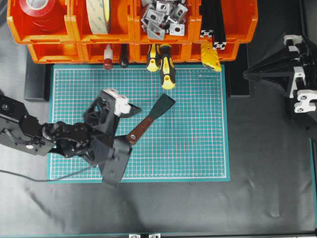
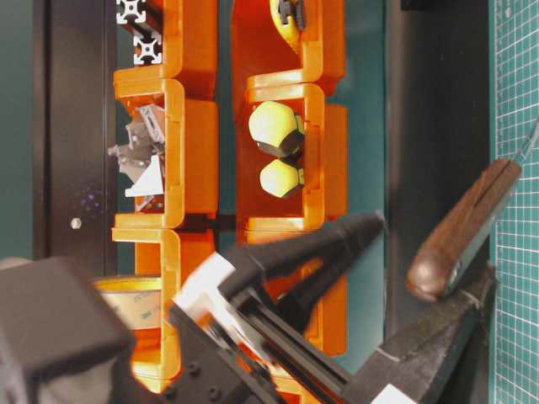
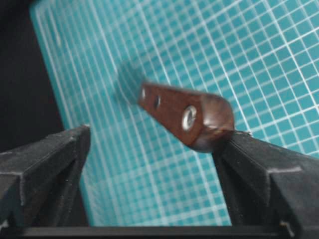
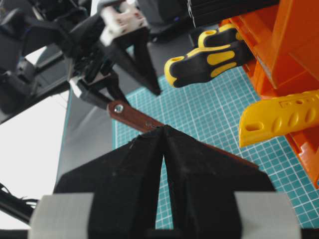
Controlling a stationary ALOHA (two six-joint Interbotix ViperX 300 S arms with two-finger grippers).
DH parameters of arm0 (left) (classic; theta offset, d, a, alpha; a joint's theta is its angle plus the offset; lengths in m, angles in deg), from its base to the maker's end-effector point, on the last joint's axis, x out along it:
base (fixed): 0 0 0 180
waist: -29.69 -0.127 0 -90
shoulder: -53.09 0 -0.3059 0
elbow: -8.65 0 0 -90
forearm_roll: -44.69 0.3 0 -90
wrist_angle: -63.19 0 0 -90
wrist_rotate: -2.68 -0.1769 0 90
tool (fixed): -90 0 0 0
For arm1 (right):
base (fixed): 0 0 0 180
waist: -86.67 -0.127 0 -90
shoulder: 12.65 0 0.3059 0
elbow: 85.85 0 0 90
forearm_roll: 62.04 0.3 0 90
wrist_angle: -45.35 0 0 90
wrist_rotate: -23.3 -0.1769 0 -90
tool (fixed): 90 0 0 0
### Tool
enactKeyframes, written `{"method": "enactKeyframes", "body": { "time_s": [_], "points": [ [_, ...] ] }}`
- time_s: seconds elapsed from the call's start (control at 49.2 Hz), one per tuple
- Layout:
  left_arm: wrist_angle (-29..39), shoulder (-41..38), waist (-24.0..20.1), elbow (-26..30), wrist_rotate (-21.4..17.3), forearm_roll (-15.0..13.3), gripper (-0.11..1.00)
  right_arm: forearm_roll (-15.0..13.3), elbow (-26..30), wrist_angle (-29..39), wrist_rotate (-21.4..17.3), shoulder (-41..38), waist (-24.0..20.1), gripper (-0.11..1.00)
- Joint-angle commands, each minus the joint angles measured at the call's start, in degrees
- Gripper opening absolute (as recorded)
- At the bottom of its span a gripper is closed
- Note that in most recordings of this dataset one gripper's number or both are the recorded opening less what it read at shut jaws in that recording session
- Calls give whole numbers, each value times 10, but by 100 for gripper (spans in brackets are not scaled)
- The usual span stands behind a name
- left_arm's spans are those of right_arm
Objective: Pick scraper from container rack with left arm.
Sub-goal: 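Carry the scraper over the green mat and lower it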
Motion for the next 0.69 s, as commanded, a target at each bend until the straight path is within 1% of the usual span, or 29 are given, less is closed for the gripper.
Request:
{"method": "enactKeyframes", "body": {
  "time_s": [0.0, 0.142, 0.244, 0.305, 0.488, 0.589, 0.671],
  "points": [
    [11, 23, 6, -3, 97, 2, 90, 1, 14, 0, 1, -7, 1, 0],
    [11, 26, 10, -22, 254, 2, 90, 2, 14, 0, 1, -8, 3, 0],
    [14, 27, 10, -40, 330, 2, 90, 1, 13, 0, 1, -12, 5, 0],
    [11, 33, 10, -49, 362, 1, 90, 2, 12, -2, 1, -13, 5, 0],
    [-11, 51, 17, -68, 430, 1, 90, 1, 11, 0, 1, -15, 5, 0],
    [-28, 57, 28, -69, 472, 1, 90, 1, 11, 0, 1, -18, 5, 0],
    [-30, 66, 41, -70, 494, 1, 90, 2, 11, 0, 1, -18, 5, 0]
  ]
}}
